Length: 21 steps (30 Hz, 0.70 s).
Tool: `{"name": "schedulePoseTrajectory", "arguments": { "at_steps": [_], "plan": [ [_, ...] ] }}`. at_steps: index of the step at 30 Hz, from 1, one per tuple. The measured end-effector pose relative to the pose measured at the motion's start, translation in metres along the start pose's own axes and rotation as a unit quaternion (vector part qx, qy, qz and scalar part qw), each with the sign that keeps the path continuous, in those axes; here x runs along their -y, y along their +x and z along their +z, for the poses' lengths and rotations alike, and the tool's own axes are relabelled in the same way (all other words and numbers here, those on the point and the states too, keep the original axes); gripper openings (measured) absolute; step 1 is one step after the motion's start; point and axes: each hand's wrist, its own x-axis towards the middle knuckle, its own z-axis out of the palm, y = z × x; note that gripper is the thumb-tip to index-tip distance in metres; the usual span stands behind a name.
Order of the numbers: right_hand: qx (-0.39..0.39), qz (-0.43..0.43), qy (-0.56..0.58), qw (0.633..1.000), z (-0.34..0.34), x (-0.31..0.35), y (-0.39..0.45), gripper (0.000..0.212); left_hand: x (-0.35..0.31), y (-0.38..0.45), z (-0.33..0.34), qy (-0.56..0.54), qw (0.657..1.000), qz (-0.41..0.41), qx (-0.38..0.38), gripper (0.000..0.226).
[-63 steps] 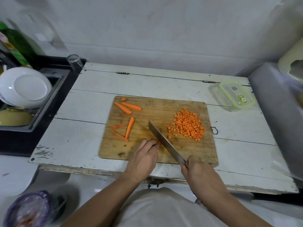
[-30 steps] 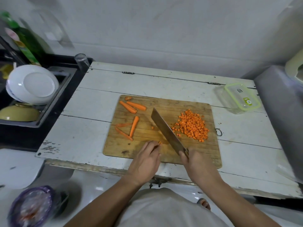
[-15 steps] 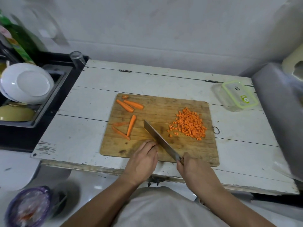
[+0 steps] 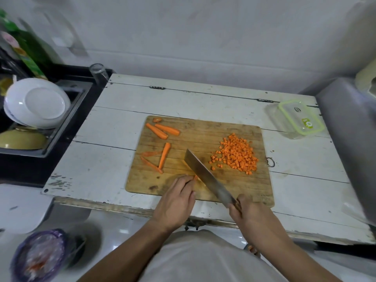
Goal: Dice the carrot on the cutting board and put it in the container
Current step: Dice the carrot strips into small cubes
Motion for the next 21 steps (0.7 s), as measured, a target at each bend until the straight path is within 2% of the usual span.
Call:
{"name": "schedulePoseTrajectory", "arguments": {
  "at_steps": [4, 10, 15, 21],
  "plan": [
    [0.025, 0.013, 0.004, 1.000, 0.002, 0.004, -0.003, 0.030, 0.002, 0.003, 0.003, 0.035, 0.999, 0.029, -0.005, 0.030],
    [-0.018, -0.025, -0.015, 0.999, 0.007, 0.024, 0.023, 0.031, 0.002, 0.003, 0.003, 0.049, 0.998, 0.028, 0.009, 0.035],
    [-0.021, -0.003, 0.040, 0.999, 0.001, 0.005, 0.012, 0.030, 0.002, -0.004, -0.001, 0.018, 1.000, 0.009, 0.009, 0.040],
    [-0.011, -0.014, -0.003, 1.000, 0.005, -0.006, -0.001, 0.030, 0.000, -0.003, -0.001, 0.028, 1.000, 0.006, -0.008, 0.034]
  ]
}}
